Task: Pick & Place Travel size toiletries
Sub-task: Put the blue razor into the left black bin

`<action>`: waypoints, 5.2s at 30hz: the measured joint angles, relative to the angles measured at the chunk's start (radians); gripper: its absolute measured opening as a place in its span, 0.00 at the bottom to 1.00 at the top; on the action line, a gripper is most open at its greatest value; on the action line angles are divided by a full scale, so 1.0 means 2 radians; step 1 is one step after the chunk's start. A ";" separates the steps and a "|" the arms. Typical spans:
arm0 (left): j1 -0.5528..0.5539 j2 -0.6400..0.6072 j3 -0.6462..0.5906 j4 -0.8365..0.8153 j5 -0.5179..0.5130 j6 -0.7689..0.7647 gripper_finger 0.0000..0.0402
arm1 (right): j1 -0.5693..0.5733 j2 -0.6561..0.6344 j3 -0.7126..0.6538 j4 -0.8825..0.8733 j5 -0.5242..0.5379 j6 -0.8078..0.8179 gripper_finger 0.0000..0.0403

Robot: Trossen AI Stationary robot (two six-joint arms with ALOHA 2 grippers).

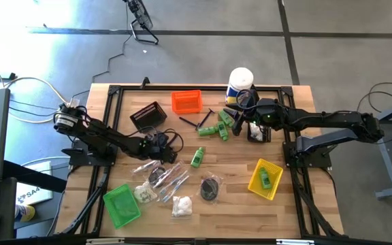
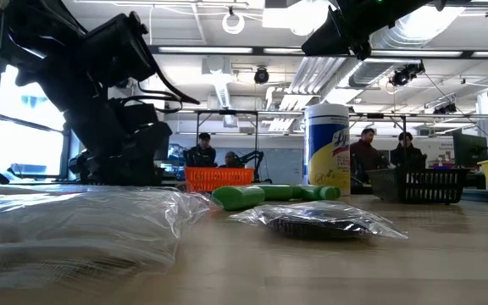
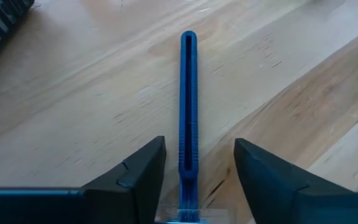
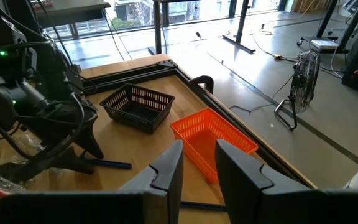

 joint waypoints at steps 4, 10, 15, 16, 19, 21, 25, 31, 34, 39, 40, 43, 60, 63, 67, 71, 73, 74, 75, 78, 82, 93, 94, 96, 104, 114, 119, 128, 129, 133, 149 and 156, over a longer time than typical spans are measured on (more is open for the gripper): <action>0.000 0.000 0.000 0.002 0.000 -0.010 0.39 | 0.000 0.000 0.000 0.000 0.000 0.000 0.21; 0.000 0.000 0.000 0.003 0.002 -0.014 0.33 | 0.000 0.000 0.000 0.000 0.000 0.000 0.21; 0.000 0.000 0.000 0.003 0.004 -0.021 0.30 | 0.000 0.000 0.000 0.000 0.000 0.002 0.21; 0.000 0.000 0.000 0.004 0.004 -0.025 0.29 | 0.000 0.000 0.000 0.000 0.000 0.002 0.21; 0.000 0.000 0.000 0.004 0.008 -0.029 0.28 | 0.000 0.000 0.000 0.000 0.000 0.001 0.21; 0.000 0.000 0.000 0.005 0.008 -0.032 0.28 | 0.000 0.000 0.000 0.001 0.000 -0.004 0.21; 0.000 0.000 0.000 0.005 0.009 -0.033 0.28 | 0.000 0.000 0.000 0.021 0.002 -0.014 0.21; 0.000 0.000 0.000 0.004 0.009 -0.034 0.28 | 0.000 0.000 0.000 0.040 0.000 -0.017 0.21; 0.000 0.000 0.000 0.004 0.010 -0.034 0.28 | 0.000 0.000 0.000 0.039 0.000 -0.017 0.21; 0.000 0.000 0.000 0.004 0.010 -0.039 0.28 | 0.000 0.000 0.000 0.039 0.000 -0.017 0.21; 0.000 0.000 0.000 0.004 0.010 -0.039 0.28 | 0.000 0.000 0.000 0.039 0.000 -0.017 0.21; 0.000 0.000 0.000 0.003 0.010 -0.039 0.25 | 0.000 0.000 0.000 0.039 0.000 -0.017 0.21; 0.000 -0.005 0.000 0.007 0.025 -0.041 0.08 | 0.000 0.000 0.000 0.039 0.000 -0.017 0.21; 0.000 -0.007 0.000 0.006 0.025 -0.048 0.08 | 0.000 0.000 0.000 0.039 0.000 -0.017 0.21; -0.001 -0.022 -0.001 -0.002 0.034 -0.048 0.06 | 0.000 0.000 0.000 0.039 0.000 -0.023 0.21; -0.001 -0.048 -0.001 -0.001 0.033 -0.029 0.05 | 0.000 0.000 0.000 0.043 0.000 -0.030 0.21; -0.001 -0.064 -0.001 -0.001 0.028 -0.016 0.05 | 0.000 0.000 0.000 0.047 0.000 -0.030 0.21; -0.001 -0.071 -0.001 -0.001 0.025 -0.009 0.05 | 0.000 0.000 0.000 0.048 0.000 -0.030 0.21; -0.001 -0.081 -0.001 -0.002 0.022 -0.001 0.05 | 0.000 0.000 0.000 0.050 0.000 -0.030 0.21; -0.001 -0.113 -0.001 0.001 0.009 0.025 0.05 | 0.000 0.000 0.000 0.054 -0.002 -0.030 0.21; -0.001 -0.164 -0.001 0.003 -0.011 0.064 0.05 | 0.000 0.000 0.000 0.064 -0.019 -0.030 0.21; 0.000 -0.315 -0.001 0.040 -0.033 0.200 0.05 | 0.000 0.000 0.000 0.108 -0.044 -0.013 0.21; 0.000 -0.324 -0.001 0.052 -0.033 0.217 0.05 | 0.000 0.000 0.000 0.114 -0.049 -0.013 0.21; 0.000 -0.335 -0.001 0.080 -0.033 0.247 0.05 | 0.000 0.000 0.000 0.129 -0.059 -0.013 0.21; 0.000 -0.339 -0.001 0.155 -0.012 0.308 0.05 | 0.001 0.026 0.000 0.219 -0.108 -0.012 0.21; 0.000 -0.339 0.000 0.164 -0.053 0.319 0.05 | 0.001 0.077 0.000 0.267 -0.135 0.018 0.21; 0.008 -0.339 0.000 0.163 -0.096 0.323 0.05 | 0.001 0.073 0.000 0.266 -0.135 0.011 0.21; 0.098 -0.293 0.000 0.151 -0.049 0.299 0.05 | 0.001 0.055 0.000 0.264 -0.134 0.008 0.21; 0.108 -0.286 0.000 0.146 -0.041 0.298 0.05 | 0.001 0.054 0.000 0.264 -0.134 0.003 0.21; 0.142 -0.275 0.000 0.071 -0.033 0.267 0.05 | 0.001 0.054 0.000 0.264 -0.133 -0.012 0.21; 0.228 -0.274 0.000 -0.183 -0.032 0.170 0.05 | 0.001 0.054 0.000 0.253 -0.129 -0.018 0.21; 0.233 -0.256 0.000 -0.224 -0.031 0.159 0.05 | 0.001 0.054 0.000 0.254 -0.129 -0.014 0.21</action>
